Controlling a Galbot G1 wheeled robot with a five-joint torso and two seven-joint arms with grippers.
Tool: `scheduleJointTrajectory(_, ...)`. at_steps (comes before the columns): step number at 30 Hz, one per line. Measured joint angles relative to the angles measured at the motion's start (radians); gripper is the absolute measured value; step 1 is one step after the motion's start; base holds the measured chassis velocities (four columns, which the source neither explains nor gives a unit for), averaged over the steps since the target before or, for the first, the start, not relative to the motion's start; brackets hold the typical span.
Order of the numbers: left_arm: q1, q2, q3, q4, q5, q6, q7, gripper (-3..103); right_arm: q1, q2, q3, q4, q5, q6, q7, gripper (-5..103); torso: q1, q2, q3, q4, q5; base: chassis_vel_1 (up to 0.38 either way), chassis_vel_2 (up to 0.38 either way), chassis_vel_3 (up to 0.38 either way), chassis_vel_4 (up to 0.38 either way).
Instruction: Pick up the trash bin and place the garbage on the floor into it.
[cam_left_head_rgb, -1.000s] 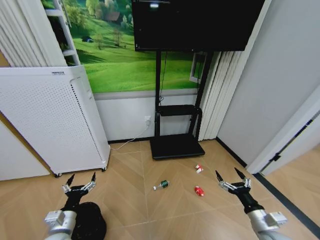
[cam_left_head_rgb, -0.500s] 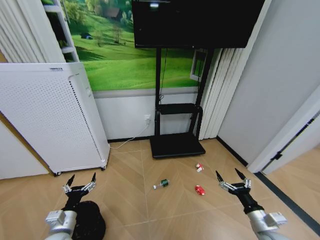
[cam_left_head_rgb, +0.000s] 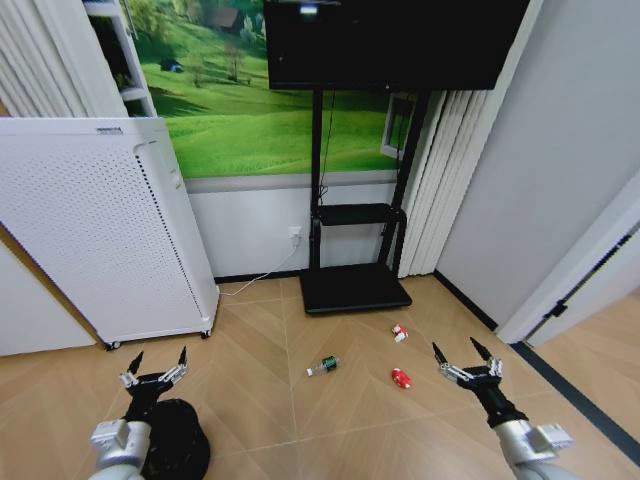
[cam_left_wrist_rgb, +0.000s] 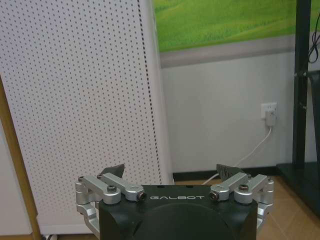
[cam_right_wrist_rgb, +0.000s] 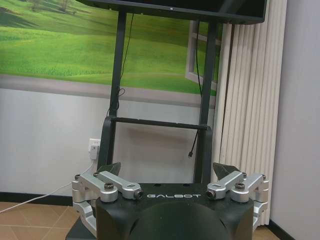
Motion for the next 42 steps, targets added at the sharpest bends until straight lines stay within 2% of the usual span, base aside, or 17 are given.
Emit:
scheduleJointTrajectory(2,0.050,0.017,-0.012,-0.033,-0.044,0.045,-0.025,100,0.003,0.000,-0.002,-0.016,-0.003,0.006,0.000,100,0.000,0.001,0.001,0.0000,0.0000,0.000,0.000,0.000,0.000)
scheduleJointTrajectory(5,0.079,0.018,-0.015,-0.054,-0.077,0.068,-0.057,100,0.003,0.002,-0.004,-0.022,-0.007,0.009,0.000,100,0.000,0.002,0.001,0.0000,0.0000,0.000,0.000,0.000,0.000)
scheduleJointTrajectory(7,0.140,0.003,-0.033,-0.093,-0.151,0.108,-0.109,100,0.003,0.006,-0.010,-0.031,-0.013,0.013,-0.001,100,0.001,0.004,0.002,0.0002,0.0002,0.000,0.000,0.000,0.000)
scheduleJointTrajectory(13,0.191,-0.015,-0.049,-0.096,-0.181,0.116,-0.131,100,0.006,0.010,-0.010,-0.046,-0.014,0.017,-0.002,100,0.001,0.005,0.004,0.0003,0.0000,0.000,0.000,0.000,0.000)
scheduleJointTrajectory(18,0.191,-0.008,-0.080,-0.022,-0.237,0.134,-0.173,100,0.010,0.016,-0.015,-0.072,-0.018,0.031,-0.009,100,0.002,0.007,0.005,0.0001,0.0001,0.000,0.000,0.000,0.000)
scheduleJointTrajectory(20,0.188,-0.007,-0.081,-0.010,-0.244,0.135,-0.174,100,0.010,0.016,-0.016,-0.074,-0.019,0.032,-0.010,100,0.002,0.007,0.005,0.0001,0.0001,0.000,0.000,0.000,0.000)
scheduleJointTrajectory(21,0.173,0.000,-0.084,0.034,-0.282,0.143,-0.181,100,0.012,0.016,-0.018,-0.082,-0.021,0.034,-0.014,100,0.002,0.008,0.005,0.0001,-0.0002,0.000,0.000,0.000,0.000)
scheduleJointTrajectory(24,0.151,0.003,-0.084,0.083,-0.312,0.149,-0.187,100,0.014,0.016,-0.020,-0.091,-0.023,0.035,-0.015,100,0.002,0.008,0.006,0.0001,-0.0001,0.000,0.000,0.000,0.000)
scheduleJointTrajectory(29,0.103,0.003,-0.078,0.177,-0.306,0.141,-0.188,100,0.018,0.011,-0.021,-0.105,-0.023,0.036,-0.016,100,0.003,0.009,0.006,0.0001,0.0000,0.000,0.000,0.000,0.000)
scheduleJointTrajectory(33,0.057,0.004,-0.063,0.260,-0.271,0.130,-0.179,100,0.021,0.005,-0.021,-0.113,-0.020,0.036,-0.016,100,0.003,0.010,0.007,0.0002,0.0000,0.000,0.000,0.000,0.000)
scheduleJointTrajectory(42,-0.015,-0.006,-0.023,0.358,-0.261,0.137,-0.188,100,0.021,-0.007,-0.018,-0.120,-0.015,0.035,-0.016,100,0.003,0.010,0.007,0.0001,0.0000,0.000,0.000,0.000,0.000)
